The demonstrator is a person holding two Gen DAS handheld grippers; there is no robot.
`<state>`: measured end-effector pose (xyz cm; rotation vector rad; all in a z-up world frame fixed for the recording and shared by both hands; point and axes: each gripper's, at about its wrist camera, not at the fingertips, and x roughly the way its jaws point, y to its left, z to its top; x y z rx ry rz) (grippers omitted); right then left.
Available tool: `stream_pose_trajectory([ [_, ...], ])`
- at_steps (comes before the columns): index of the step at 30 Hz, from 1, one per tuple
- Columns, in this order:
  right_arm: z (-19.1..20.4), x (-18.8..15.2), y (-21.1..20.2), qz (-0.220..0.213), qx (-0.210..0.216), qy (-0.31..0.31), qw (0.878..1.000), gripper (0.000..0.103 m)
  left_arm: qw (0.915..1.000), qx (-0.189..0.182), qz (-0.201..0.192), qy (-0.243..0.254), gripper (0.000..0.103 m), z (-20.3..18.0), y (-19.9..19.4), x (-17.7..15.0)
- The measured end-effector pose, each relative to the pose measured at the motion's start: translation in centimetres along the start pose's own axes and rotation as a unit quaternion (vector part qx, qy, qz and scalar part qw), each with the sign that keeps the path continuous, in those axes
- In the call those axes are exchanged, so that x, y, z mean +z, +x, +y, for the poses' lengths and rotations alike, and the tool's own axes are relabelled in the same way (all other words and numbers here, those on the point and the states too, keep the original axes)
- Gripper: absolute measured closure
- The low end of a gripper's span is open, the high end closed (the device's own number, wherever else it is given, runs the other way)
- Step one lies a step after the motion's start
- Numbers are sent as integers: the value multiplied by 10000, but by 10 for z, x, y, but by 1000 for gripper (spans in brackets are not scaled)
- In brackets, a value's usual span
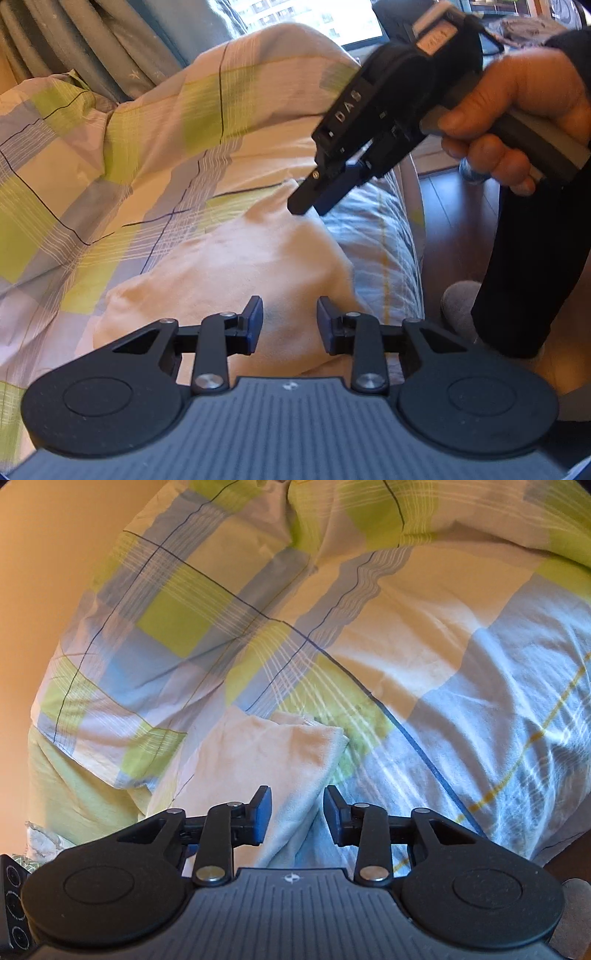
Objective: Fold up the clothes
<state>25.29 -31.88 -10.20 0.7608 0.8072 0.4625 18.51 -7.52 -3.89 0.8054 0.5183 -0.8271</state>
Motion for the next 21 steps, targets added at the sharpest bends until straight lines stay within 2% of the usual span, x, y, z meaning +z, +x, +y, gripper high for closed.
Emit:
stream_pose_trajectory([
  [2, -3, 2, 1, -58, -52, 31, 10000, 80, 9999, 39, 49, 78, 79, -5, 5, -2],
  [6, -11, 9, 9, -10, 104, 146, 9998, 83, 9998, -29, 37, -209, 78, 3, 5, -2],
  [7, -11, 11, 12, 13, 123, 126, 9998, 91, 9996, -32, 22, -289, 78, 5, 4, -2],
  [8, -10, 13, 14, 30, 131, 79, 9999, 95, 9994, -5, -10, -345, 77, 6, 2, -3],
  [13, 13, 22, 10, -227, 402, -710, 9964, 99, 9981, 0, -48, -614, 78, 9, -3, -4],
  [17, -5, 24, 24, 68, -95, -457, 9989, 99, 9973, -32, -49, -729, 77, 12, -2, -1],
  [19, -12, 22, 24, 72, -128, -288, 9995, 100, 9973, -40, -37, -732, 77, 13, 0, 1],
  [21, -12, 22, 20, -25, -234, -372, 9990, 99, 9986, -5, 85, -520, 75, 9, 7, 0],
])
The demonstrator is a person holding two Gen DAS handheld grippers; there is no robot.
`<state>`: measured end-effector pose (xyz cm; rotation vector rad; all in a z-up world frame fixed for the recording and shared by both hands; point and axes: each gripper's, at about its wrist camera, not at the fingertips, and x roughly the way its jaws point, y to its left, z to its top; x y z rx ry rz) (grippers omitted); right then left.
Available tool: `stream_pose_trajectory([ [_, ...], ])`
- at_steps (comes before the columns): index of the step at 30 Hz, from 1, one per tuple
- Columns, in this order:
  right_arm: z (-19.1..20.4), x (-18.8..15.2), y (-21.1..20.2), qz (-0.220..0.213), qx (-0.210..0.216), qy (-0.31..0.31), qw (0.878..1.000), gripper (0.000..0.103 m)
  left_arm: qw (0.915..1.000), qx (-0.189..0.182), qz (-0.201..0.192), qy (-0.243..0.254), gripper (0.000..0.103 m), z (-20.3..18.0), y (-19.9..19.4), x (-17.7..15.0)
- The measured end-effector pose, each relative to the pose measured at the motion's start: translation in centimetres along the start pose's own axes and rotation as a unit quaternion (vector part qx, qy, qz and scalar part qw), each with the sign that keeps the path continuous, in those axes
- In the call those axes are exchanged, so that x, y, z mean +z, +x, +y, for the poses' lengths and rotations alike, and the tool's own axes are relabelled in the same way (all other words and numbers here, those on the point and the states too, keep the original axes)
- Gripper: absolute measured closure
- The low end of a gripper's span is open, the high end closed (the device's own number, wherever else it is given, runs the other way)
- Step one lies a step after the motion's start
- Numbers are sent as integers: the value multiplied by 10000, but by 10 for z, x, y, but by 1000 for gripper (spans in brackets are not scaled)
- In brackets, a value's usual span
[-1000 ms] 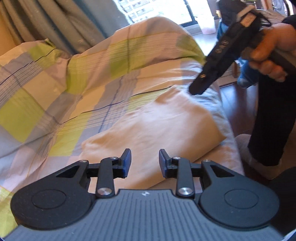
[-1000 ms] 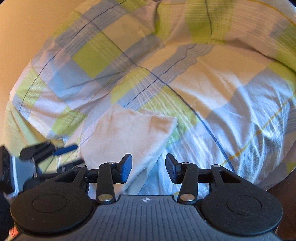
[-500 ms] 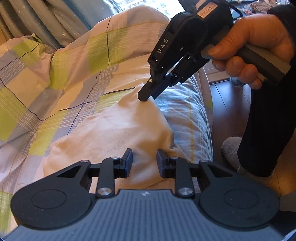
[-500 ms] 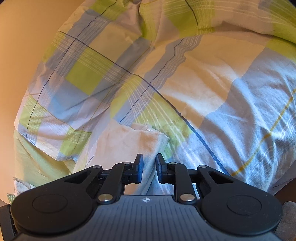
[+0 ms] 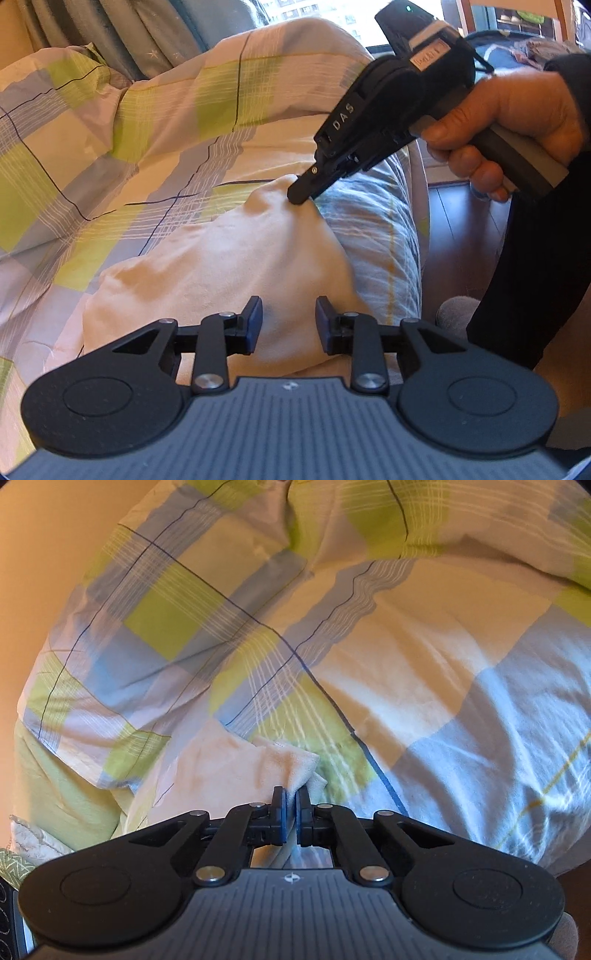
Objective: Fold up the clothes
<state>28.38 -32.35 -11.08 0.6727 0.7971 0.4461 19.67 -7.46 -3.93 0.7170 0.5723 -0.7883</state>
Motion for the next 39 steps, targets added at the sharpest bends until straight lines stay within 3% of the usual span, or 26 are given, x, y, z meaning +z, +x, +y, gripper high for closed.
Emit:
stream_pose_trajectory([
  [3, -4, 0, -6, -121, -261, 52, 9996, 93, 10000, 34, -10, -33, 71, 5, 2, -4],
  [7, 4, -6, -24, -289, -656, -127, 9973, 92, 9993, 211, 36, -308, 70, 24, -4, -9],
  [10, 22, -21, -37, -177, -425, -234, 9987, 90, 9983, 351, -14, -465, 70, 35, -12, -12],
  [14, 52, -56, -32, 367, 173, -422, 9983, 84, 9961, 525, 17, -705, 70, 52, -13, -17],
  [16, 67, -71, -25, 521, 229, -671, 9961, 83, 9954, 592, 97, -752, 70, 60, -10, -23],
  [19, 79, -82, -17, 670, -145, -1130, 9912, 84, 9946, 684, 169, -763, 67, 74, -6, -37],
  [21, 79, -84, -16, 769, -433, -1326, 9872, 84, 9940, 745, 183, -781, 59, 84, -8, -44],
  [26, 100, -91, -30, 565, -989, -2084, 9714, 82, 9898, 1346, 338, -322, 62, 102, -19, -54],
  [29, 129, -106, -29, 376, -1084, -2910, 9498, 81, 9875, 1510, 302, 346, 63, 98, -33, -62],
  [32, 158, -129, -17, 448, -1121, -3914, 9122, 79, 9806, 1407, 343, 1322, 62, 82, -38, -73],
  [35, 179, -151, 6, 668, -1312, -4811, 8642, 79, 9643, 1255, 461, 2285, 62, 64, -29, -85],
  [39, 188, -177, 32, 908, -1679, -5766, 7944, 72, 9345, 1302, 442, 3285, 65, 55, -8, -98],
])
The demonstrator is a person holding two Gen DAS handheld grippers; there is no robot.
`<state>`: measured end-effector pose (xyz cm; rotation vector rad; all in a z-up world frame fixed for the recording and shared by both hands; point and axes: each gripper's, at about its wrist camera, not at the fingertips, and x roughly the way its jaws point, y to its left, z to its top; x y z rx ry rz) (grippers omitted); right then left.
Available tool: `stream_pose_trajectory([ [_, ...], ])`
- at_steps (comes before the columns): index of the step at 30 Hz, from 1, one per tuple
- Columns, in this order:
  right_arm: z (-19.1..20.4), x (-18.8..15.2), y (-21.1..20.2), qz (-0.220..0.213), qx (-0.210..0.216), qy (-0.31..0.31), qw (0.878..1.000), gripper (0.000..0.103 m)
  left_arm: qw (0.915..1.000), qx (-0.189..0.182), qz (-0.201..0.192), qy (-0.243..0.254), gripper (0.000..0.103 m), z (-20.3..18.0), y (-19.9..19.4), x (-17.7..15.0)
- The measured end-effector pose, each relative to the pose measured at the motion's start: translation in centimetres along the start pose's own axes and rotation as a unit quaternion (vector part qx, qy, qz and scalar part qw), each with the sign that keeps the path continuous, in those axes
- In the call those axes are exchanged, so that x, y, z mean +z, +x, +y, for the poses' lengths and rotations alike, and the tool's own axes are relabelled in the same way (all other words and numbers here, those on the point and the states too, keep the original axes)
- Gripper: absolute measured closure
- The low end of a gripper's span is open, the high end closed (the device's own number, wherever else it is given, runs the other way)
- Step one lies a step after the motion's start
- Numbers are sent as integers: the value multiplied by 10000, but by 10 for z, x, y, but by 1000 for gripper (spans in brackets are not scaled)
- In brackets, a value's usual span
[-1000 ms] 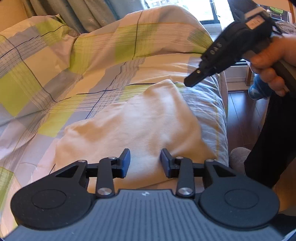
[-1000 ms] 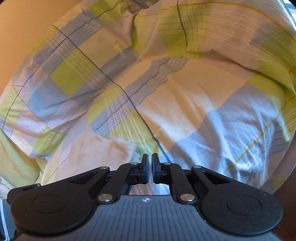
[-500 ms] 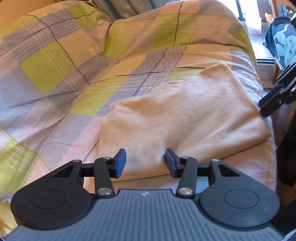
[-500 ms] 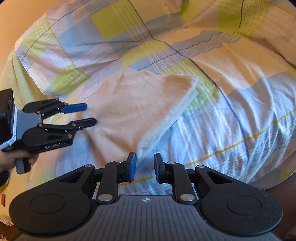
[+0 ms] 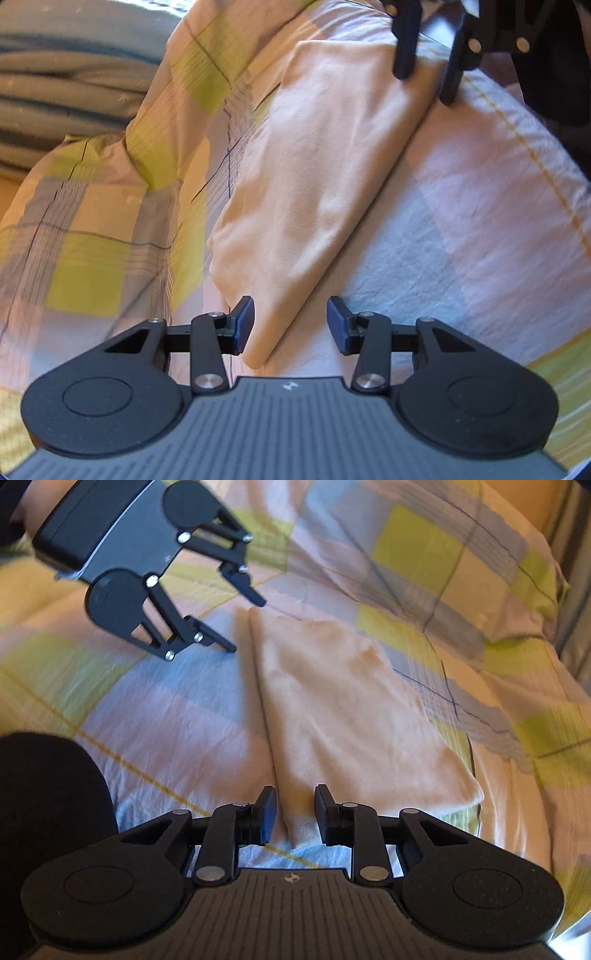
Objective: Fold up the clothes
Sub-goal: 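Grasp the folded T-shirt end with the left gripper while the right gripper grasps the other end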
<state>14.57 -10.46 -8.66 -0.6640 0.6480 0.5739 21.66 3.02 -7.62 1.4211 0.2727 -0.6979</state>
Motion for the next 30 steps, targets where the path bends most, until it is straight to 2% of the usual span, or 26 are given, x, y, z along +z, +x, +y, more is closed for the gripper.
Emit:
stream_pose_trajectory([
  [1, 5, 0, 2, 37, -101, -233, 9997, 67, 9998, 71, -41, 205, 65, -2, 5, -1],
  [4, 13, 0, 9, 72, -284, -621, 9976, 66, 9967, 298, -73, 749, 67, -4, 23, -4],
  [6, 16, 1, 13, 65, -375, -767, 9963, 66, 9943, 426, -51, 977, 73, -3, 34, -9],
  [9, 22, 3, 19, 73, -586, -992, 9933, 66, 9935, 496, -43, 1020, 81, -3, 43, -10],
  [13, 17, -4, 20, 180, -878, -1162, 9892, 67, 9929, 582, -100, 1030, 86, -6, 44, -11],
  [17, 17, -10, 21, 143, -983, -1464, 9842, 71, 9958, 508, -47, 757, 96, -6, 46, -9],
  [19, 15, -8, 23, 196, -805, -1579, 9840, 88, 9971, 478, 6, 599, 97, -3, 44, -7],
  [21, 9, -7, 19, 189, -654, -1637, 9842, 93, 9981, 500, -15, 350, 98, 3, 35, -6],
  [25, -20, 4, -9, -180, -806, -1694, 9821, 94, 9960, 773, -100, -435, 99, 34, 11, -9],
  [27, -40, 14, -19, -386, -893, -1767, 9794, 94, 9931, 957, -4, -682, 99, 54, 5, -12],
  [30, -76, 40, -16, -698, -1063, -2114, 9691, 94, 9861, 1268, 216, -1051, 99, 89, -2, -20],
])
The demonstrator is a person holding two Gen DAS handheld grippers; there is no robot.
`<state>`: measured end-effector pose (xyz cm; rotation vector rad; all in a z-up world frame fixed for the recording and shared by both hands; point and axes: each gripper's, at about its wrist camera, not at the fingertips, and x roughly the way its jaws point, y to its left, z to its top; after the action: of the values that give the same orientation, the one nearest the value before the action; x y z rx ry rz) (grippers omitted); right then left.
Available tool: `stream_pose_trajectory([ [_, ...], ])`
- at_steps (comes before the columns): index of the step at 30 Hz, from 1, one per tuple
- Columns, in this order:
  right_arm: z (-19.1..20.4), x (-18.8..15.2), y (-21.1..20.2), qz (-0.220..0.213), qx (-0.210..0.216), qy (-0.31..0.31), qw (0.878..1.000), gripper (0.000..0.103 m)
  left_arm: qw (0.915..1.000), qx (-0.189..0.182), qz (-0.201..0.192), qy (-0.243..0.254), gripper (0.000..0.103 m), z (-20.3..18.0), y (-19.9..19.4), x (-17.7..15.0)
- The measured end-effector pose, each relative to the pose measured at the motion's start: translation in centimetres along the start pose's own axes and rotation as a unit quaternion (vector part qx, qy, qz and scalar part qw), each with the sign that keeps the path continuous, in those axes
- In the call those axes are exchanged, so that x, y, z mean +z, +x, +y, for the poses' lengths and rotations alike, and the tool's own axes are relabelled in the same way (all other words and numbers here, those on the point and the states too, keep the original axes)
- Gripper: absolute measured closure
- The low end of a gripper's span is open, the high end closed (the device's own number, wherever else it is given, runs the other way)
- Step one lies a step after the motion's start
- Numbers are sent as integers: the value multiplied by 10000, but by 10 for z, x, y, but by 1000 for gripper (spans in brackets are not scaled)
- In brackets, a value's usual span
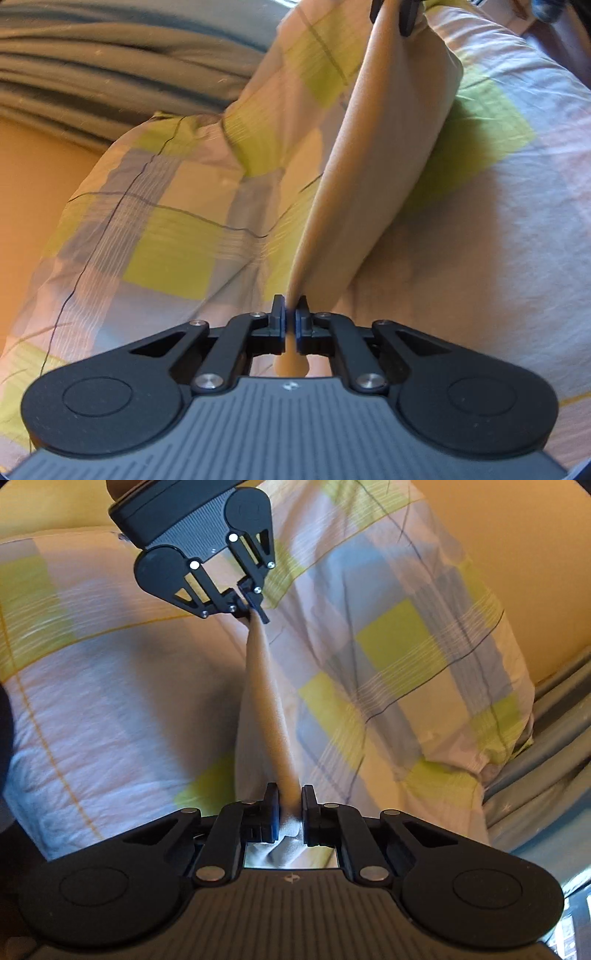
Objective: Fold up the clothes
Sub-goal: 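Grasp the folded T-shirt end with the left gripper while the right gripper grasps the other end, then lift the folded T-shirt with both grippers and lay it down again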
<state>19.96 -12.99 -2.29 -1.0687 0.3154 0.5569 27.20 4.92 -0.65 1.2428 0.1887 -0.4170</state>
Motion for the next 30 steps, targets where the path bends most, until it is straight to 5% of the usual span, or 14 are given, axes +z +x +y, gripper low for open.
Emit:
stream_pose_trajectory([
  [7, -79, 28, 43, -838, -636, -441, 9935, 95, 9953, 681, 482, -493, 100, 56, -28, -3],
  [11, -62, 17, 31, -1121, -406, -415, 9920, 94, 9955, 226, 676, -627, 100, 22, -65, -6],
  [18, 29, -64, 22, -329, 980, -801, 9914, 94, 9918, -904, 739, -514, 100, -91, -113, 3],
  [23, 39, -77, 19, 37, 1173, -967, 9884, 84, 9834, -1147, 965, -1026, 97, -112, -121, -1],
  [26, 28, -83, 16, 257, 1070, -794, 9908, 75, 9709, -1334, 929, -1759, 91, -93, -133, -13],
  [29, 10, -93, 12, 433, 920, -124, 9947, 75, 9391, -1581, 723, -2965, 70, -59, -142, -34],
  [30, 2, -97, 11, 455, 903, 241, 9946, 75, 9295, -1538, 707, -3278, 70, -50, -140, -40],
])
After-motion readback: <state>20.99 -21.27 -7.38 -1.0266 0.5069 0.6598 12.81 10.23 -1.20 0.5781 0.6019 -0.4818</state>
